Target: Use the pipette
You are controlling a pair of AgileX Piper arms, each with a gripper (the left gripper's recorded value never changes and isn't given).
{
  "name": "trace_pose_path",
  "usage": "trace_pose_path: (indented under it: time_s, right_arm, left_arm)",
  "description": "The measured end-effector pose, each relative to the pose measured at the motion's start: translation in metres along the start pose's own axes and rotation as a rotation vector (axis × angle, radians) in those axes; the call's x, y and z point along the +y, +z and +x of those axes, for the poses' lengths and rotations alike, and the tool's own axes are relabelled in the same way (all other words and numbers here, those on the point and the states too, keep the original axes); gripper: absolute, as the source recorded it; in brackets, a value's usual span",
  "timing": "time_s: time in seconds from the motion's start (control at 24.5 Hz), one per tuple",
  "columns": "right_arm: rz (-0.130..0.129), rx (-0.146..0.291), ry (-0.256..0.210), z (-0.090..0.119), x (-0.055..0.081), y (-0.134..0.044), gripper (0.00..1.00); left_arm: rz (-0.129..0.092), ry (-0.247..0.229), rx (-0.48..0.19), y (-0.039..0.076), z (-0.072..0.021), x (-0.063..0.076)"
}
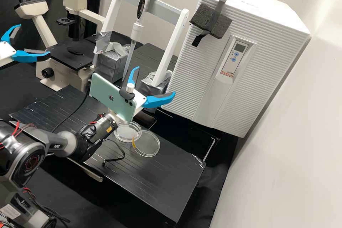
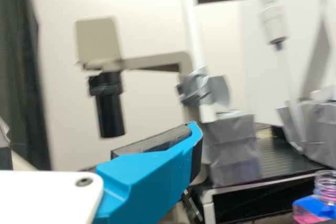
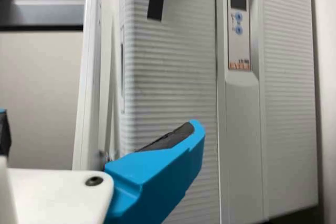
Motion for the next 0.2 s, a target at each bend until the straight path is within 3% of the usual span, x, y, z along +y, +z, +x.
trace_pose_path:
  time_s: [0.08,0.2]
  right_arm:
    - [-0.002,-0.03,-0.006,-0.009,0.001,0.007,1.0]
    - [0.013,-0.042,0.001,-0.015,0.004,0.009,1.0]
  left_arm:
    - [-0.018,-0.032,0.056,-0.002,0.0006,-0.008]
    - [-0.019,-0.062,0.098,-0.005,0.001,-0.016]
